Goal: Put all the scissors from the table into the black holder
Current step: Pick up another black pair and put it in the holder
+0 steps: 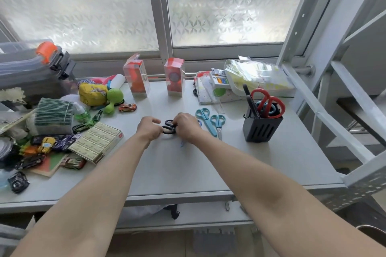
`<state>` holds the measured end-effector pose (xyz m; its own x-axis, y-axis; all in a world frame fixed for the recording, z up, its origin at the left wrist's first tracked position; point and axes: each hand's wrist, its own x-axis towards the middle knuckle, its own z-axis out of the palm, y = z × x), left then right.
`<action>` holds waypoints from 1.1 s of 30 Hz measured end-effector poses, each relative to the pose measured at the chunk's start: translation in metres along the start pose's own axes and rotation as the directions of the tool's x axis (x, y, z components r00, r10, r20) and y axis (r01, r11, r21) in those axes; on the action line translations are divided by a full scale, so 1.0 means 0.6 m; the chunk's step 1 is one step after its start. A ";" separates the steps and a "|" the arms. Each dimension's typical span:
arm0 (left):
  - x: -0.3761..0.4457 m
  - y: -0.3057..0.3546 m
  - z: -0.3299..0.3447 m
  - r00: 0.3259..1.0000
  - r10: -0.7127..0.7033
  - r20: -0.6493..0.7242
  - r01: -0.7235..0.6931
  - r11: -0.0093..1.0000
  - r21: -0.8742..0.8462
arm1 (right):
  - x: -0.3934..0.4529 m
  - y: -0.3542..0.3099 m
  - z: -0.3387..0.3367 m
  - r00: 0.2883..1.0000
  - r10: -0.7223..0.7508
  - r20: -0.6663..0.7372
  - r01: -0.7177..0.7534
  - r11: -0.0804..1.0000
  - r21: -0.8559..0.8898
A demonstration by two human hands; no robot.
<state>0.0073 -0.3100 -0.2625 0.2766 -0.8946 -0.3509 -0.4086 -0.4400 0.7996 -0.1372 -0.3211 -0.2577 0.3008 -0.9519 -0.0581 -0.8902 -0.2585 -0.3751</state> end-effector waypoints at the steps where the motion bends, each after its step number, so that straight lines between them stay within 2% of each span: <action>1: -0.004 0.000 0.000 1.000 -0.011 -0.002 0.010 1.000 -0.016 | -0.005 0.001 0.004 1.000 -0.004 0.001 0.004 0.999 0.034; 5: -0.021 0.006 -0.002 0.998 -0.069 -0.012 0.064 0.972 -0.225 | -0.032 0.004 -0.002 0.998 -0.055 -0.002 0.055 0.987 0.153; 7: -0.030 0.011 -0.004 0.997 -0.060 -0.043 0.044 0.951 -0.305 | -0.046 0.003 -0.012 0.997 -0.075 -0.006 0.075 0.978 0.194; 11: -0.055 0.030 -0.007 0.995 -0.039 -0.092 -0.005 0.901 -0.433 | -0.064 -0.001 -0.023 0.992 -0.126 -0.004 0.125 0.983 0.137; 15: -0.085 0.065 -0.002 0.991 0.039 -0.126 -0.091 0.896 -0.434 | -0.070 -0.002 -0.030 0.980 -0.041 -0.193 0.076 0.981 0.177; 19: -0.117 0.108 0.005 0.972 0.169 -0.166 -0.229 0.851 -0.474 | -0.073 0.007 -0.046 0.943 0.137 -0.303 -0.013 0.926 0.378; 22: -0.132 0.119 0.007 0.936 0.200 -0.289 -0.317 0.837 -0.447 | -0.088 0.019 -0.071 0.878 0.214 -0.427 0.038 0.860 0.509; 26: -0.134 0.108 0.030 0.935 0.149 -0.323 -0.271 0.887 -0.373 | -0.146 0.016 -0.128 0.736 0.138 -0.663 0.286 0.824 0.490; 29: -0.145 0.096 0.068 0.961 0.160 -0.226 -0.214 0.946 -0.245 | -0.199 0.013 -0.178 0.624 0.115 -0.773 0.424 0.781 0.459; 33: -0.166 0.102 0.125 0.964 0.262 0.045 -0.256 0.961 -0.103 | -0.254 0.037 -0.254 0.466 0.232 -0.854 0.499 0.728 0.470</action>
<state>-0.1105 -0.2535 -0.2149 0.1209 -0.9811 -0.1508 -0.3742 -0.1858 0.9085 -0.2548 -0.2067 -0.1162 -0.3578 -0.6442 0.6760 -0.3378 -0.5856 -0.7368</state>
